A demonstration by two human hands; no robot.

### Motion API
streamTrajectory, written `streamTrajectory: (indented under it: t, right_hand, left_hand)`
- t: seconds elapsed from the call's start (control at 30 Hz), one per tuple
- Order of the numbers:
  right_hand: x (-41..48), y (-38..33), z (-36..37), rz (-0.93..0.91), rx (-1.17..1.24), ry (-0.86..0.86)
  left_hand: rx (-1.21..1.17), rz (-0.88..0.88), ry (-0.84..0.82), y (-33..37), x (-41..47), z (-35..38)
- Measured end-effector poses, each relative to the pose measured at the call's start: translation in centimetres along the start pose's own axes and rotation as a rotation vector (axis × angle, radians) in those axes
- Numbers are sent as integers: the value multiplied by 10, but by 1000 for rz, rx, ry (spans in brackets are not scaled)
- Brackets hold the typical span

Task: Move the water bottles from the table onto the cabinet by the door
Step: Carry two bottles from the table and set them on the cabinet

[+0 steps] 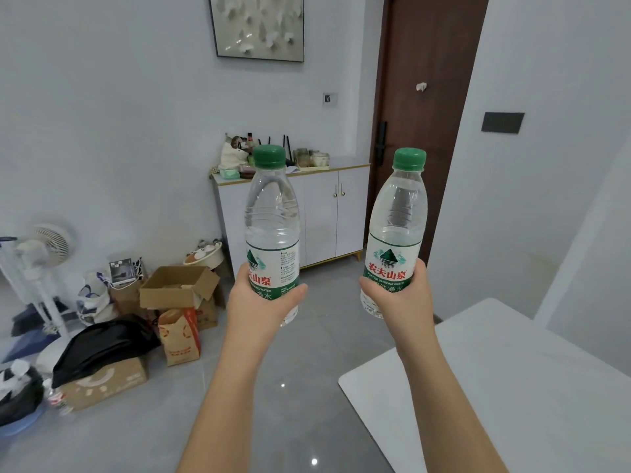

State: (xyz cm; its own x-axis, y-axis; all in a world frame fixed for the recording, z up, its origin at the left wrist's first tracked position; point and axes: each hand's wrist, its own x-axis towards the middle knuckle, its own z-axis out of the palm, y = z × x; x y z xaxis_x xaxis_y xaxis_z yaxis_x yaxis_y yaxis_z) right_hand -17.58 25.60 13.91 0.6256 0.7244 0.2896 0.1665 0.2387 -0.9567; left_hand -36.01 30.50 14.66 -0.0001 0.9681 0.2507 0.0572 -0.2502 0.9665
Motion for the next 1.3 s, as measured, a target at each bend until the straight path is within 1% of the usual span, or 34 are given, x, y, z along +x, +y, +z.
streamTrajectory:
  t: [0.17, 0.37, 0.47, 0.6, 0.67, 0.83, 1.03, 1.2, 1.3]
  right_hand:
    - [27, 14, 49, 15, 7, 1]
    - [79, 39, 96, 16, -9, -19]
    - [115, 58, 123, 16, -1, 2]
    - [173, 83, 163, 24, 26, 35]
    - [204, 90, 181, 26, 26, 44]
    - [274, 103, 221, 13, 21, 57]
    - [335, 122, 262, 11, -12, 63]
    - [399, 145, 298, 12, -22, 88]
    - [442, 157, 324, -6, 2, 141]
  left_hand:
    - [11, -14, -22, -23, 52, -10]
    - [1, -50, -43, -51, 128, -1]
    - [17, -43, -36, -67, 176, 5]
    - [-23, -27, -44, -81, 247, 18]
    - [-47, -42, -68, -87, 284, 24]
    - [-106, -48, -59, -101, 361, 36]
    - [-127, -34, -57, -124, 441, 50]
    - [-132, -66, -83, -152, 528, 72]
    - [-156, -53, -144, -164, 588, 88]
